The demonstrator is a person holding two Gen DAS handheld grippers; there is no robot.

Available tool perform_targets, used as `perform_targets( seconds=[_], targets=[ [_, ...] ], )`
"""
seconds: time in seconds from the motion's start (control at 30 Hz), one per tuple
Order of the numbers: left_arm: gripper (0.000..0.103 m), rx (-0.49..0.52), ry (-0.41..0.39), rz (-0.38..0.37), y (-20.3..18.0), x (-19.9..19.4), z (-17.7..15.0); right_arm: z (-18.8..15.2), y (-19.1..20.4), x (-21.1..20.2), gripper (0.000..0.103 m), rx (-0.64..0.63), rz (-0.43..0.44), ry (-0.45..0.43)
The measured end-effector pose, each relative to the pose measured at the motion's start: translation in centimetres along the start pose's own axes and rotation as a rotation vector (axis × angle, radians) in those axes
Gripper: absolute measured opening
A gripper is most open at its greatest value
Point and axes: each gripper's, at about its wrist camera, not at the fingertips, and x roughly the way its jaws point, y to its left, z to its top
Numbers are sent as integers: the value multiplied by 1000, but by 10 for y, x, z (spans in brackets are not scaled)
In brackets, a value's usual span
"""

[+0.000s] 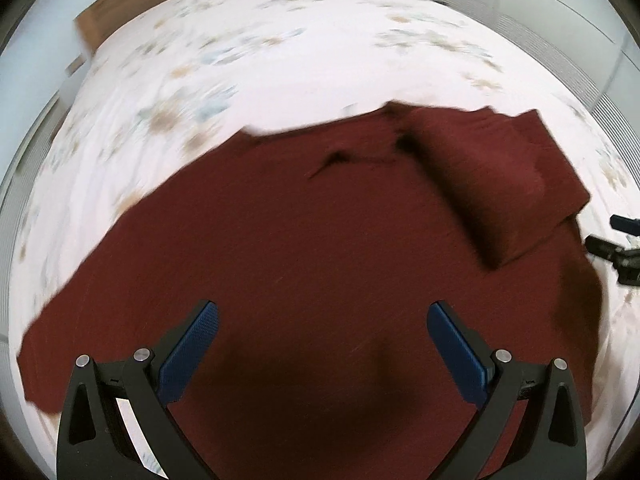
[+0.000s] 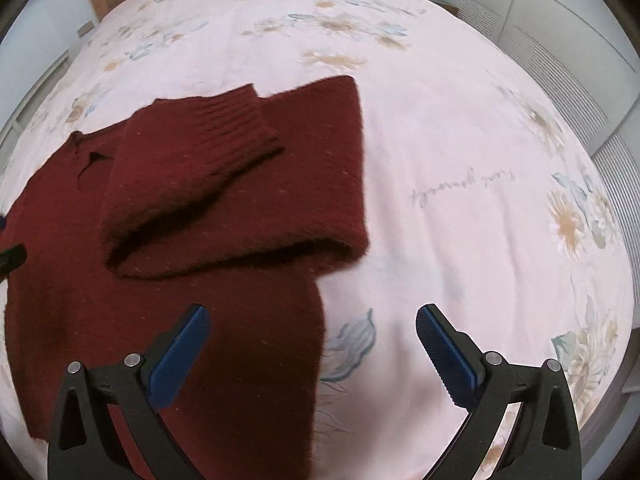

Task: Fold small clothes
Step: 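Lift the sleeve with the right gripper and fold it across the sweater body, then open the right gripper and release the folded sleeve, then grasp the other sleeve cuff with the left gripper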

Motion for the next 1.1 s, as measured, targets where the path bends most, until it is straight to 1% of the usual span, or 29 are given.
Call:
perform_targets(
  seconds=[0.07, 0.23, 0.33, 0.43, 0.47, 0.57, 0.63, 0.67, 0.73, 0.8, 0.93, 0.97, 1.0, 1.03, 1.1],
  targets=[
    [102, 54, -8, -21, -21, 2, 13, -2, -4, 0, 103, 10, -1, 2],
    [102, 176, -14, -33, -76, 12, 44, -6, -11, 3, 103, 33, 11, 8],
    [102, 242, -2, -37, -103, 21, 53, -9, -16, 6, 103, 41, 20, 12],
    [102, 300, 20, -20, -122, 32, 58, -11, -19, 10, 103, 50, 28, 21],
    [102, 319, 38, -12, -121, 43, 62, -11, -18, 12, 103, 52, 28, 23],
    [102, 359, 54, 0, -135, 53, 63, -14, -20, 14, 103, 62, 32, 28],
    [102, 382, 58, 22, -142, 56, 61, -13, -20, 17, 103, 67, 36, 31],
    [101, 388, 54, 36, -146, 59, 61, -12, -20, 19, 103, 69, 39, 33],
    [97, 399, 53, 44, -155, 68, 64, -12, -21, 21, 103, 75, 46, 38],
    [83, 412, 78, 36, -158, 76, 64, -12, -23, 23, 103, 77, 44, 41],
    [67, 429, 121, 57, -165, 94, 66, -12, -24, 25, 103, 78, 44, 45],
    [60, 430, 132, 57, -166, 97, 66, -12, -22, 25, 103, 76, 42, 48],
    [52, 427, 140, 52, -166, 100, 67, -12, -22, 26, 103, 74, 41, 50],
    [45, 421, 142, 42, -169, 100, 66, -11, -21, 27, 102, 72, 40, 52],
    [14, 404, 129, 34, -167, 98, 68, -9, -21, 29, 103, 72, 39, 54]
  ],
)
